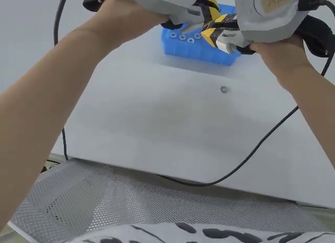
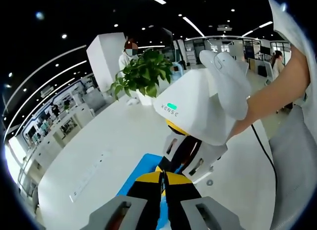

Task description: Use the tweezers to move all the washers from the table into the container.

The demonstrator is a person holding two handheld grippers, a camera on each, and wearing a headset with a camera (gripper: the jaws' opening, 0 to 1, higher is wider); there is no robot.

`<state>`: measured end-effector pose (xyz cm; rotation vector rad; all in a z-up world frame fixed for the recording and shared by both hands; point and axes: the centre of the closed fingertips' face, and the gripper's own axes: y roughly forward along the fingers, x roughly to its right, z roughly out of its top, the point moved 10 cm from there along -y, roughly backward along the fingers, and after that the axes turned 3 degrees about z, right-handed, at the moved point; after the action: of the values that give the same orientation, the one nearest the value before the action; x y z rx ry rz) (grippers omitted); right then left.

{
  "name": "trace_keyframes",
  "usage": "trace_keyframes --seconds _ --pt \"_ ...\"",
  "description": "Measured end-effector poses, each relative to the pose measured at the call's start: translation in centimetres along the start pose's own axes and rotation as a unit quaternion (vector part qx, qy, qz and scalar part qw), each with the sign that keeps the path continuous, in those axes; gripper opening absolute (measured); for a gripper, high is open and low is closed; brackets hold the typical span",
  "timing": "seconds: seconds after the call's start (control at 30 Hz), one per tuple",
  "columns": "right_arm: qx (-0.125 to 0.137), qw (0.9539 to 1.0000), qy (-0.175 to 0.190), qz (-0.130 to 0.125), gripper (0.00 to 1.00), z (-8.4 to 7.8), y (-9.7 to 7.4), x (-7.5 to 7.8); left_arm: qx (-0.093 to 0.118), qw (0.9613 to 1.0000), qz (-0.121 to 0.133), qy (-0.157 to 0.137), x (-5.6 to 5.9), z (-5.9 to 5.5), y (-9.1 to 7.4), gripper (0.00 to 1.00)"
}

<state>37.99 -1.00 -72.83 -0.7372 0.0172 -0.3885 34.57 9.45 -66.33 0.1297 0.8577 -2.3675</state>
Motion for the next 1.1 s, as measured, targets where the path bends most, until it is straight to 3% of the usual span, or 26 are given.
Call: trace_keyframes --seconds 0.3,0.47,0.7,0.8,1.1 --pt "0.010 0.9999 0.008 -0.009 0.05 -0.3 -1.1 -0.3 0.011 0.9999 -0.004 -0.003 0.4 0.2 -0.3 0.00" --pt "0.016 0.9994 0.025 -0.017 0.06 -0.9 -2.5 -1.1 0.016 0.9998 -0.014 0.001 1.5 0.5 -0.7 0.00" --pt "0.021 0.9990 0.018 -0.036 0.07 -1.0 -4.7 -2.3 0.031 0.9992 -0.023 0.011 3.1 1.8 -1.9 0.00" --pt "0.019 0.9989 0.011 -0.043 0.07 -1.1 -5.5 -3.0 0.031 0.9988 -0.035 0.016 3.0 2.0 -2.1 0.00" --pt "0.010 0.9986 0.009 -0.051 0.10 -1.5 -7.3 -4.6 0.035 0.9966 -0.071 0.022 4.8 2.5 -2.9 0.00"
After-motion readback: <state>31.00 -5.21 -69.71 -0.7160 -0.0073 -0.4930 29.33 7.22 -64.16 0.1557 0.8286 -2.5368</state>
